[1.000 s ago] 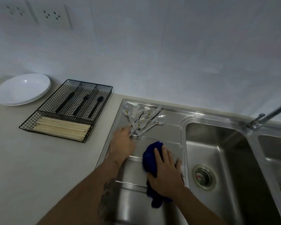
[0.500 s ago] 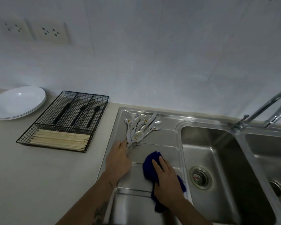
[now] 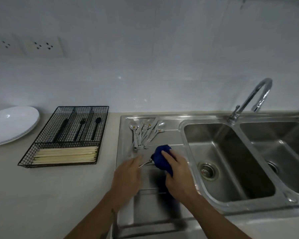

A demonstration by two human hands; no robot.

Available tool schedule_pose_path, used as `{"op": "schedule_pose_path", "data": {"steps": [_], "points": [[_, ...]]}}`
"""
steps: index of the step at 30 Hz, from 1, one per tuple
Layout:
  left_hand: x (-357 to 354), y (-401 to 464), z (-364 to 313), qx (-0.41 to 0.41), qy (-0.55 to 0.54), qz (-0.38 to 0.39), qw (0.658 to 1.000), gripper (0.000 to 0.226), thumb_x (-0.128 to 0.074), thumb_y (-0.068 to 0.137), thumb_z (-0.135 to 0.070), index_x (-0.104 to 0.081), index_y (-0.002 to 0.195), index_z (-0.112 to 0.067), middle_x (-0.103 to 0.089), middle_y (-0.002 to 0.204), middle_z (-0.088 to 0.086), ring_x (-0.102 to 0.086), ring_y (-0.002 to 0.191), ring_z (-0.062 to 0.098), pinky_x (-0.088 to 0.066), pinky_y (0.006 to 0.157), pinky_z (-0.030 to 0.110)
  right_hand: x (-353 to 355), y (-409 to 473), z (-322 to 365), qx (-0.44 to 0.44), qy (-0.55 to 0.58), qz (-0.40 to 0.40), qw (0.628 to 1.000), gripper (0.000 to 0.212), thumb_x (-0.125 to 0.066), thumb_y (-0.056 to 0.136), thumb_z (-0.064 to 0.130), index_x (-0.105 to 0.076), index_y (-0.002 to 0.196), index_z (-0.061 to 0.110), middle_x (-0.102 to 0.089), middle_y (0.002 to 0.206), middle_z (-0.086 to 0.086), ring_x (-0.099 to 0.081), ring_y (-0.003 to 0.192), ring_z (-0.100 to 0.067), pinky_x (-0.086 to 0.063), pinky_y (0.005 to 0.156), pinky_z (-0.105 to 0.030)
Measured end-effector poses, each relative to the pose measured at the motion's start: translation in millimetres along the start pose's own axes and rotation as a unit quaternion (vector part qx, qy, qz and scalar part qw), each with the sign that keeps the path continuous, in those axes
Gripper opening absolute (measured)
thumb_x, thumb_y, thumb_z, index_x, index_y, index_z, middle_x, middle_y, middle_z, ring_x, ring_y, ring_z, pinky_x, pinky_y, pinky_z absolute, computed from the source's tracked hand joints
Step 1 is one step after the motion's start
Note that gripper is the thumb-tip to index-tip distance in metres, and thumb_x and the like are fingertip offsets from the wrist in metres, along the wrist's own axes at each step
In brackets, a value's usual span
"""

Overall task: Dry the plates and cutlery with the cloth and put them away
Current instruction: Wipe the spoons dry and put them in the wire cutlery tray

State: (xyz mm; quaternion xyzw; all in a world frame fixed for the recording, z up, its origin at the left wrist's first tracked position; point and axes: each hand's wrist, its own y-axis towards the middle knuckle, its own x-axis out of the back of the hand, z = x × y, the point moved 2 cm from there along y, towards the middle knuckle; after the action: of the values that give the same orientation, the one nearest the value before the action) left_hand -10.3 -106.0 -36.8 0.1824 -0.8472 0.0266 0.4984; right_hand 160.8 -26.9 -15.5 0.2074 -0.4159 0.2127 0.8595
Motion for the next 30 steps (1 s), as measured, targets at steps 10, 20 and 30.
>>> {"op": "schedule_pose_path", "data": {"steps": [10, 20, 30], "points": [[28.2, -13.2, -13.9, -0.033, -0.002, -0.035, 0.999, 0.069, -0.05, 0.094, -0.019, -0.021, 0.156, -0.027, -0.061, 0.114, -0.004, -0.055, 0.098, 0.012, -0.045, 0.086, 0.024, 2.9, -3.0, 23.5, 0.035, -0.208, 0.027, 0.977, 0.077, -0.077, 0.057, 0.012, -0.054, 0.13, 0.022, -0.04, 0.145, -0.01, -0.05, 0.109, -0.03, -0.049, 0.089, -0.04], [43.1, -17.4, -22.0, -0.038, -0.007, -0.053, 0.998, 0.069, -0.055, 0.095, -0.03, -0.022, 0.155, -0.026, -0.059, 0.087, -0.008, -0.049, 0.072, 0.009, -0.041, 0.068, 0.023, 14.3, -10.1, 33.7, 0.077, -0.239, 0.02, 0.968, 0.078, -0.079, 0.054, 0.013, -0.054, 0.128, 0.022, -0.042, 0.141, -0.004, -0.05, 0.102, -0.024, -0.051, 0.082, -0.036], [47.5, -21.9, -24.7, -0.055, -0.007, -0.05, 0.997, 0.065, -0.049, 0.096, -0.024, -0.022, 0.155, -0.025, -0.063, 0.082, -0.004, -0.055, 0.07, 0.017, -0.045, 0.074, 0.033, 42.8, -4.8, 3.4, -0.069, -0.044, -0.13, 0.988, 0.063, -0.052, 0.066, -0.008, -0.06, 0.123, 0.018, -0.056, 0.126, 0.002, -0.046, 0.095, -0.026, -0.037, 0.085, -0.032]]}}
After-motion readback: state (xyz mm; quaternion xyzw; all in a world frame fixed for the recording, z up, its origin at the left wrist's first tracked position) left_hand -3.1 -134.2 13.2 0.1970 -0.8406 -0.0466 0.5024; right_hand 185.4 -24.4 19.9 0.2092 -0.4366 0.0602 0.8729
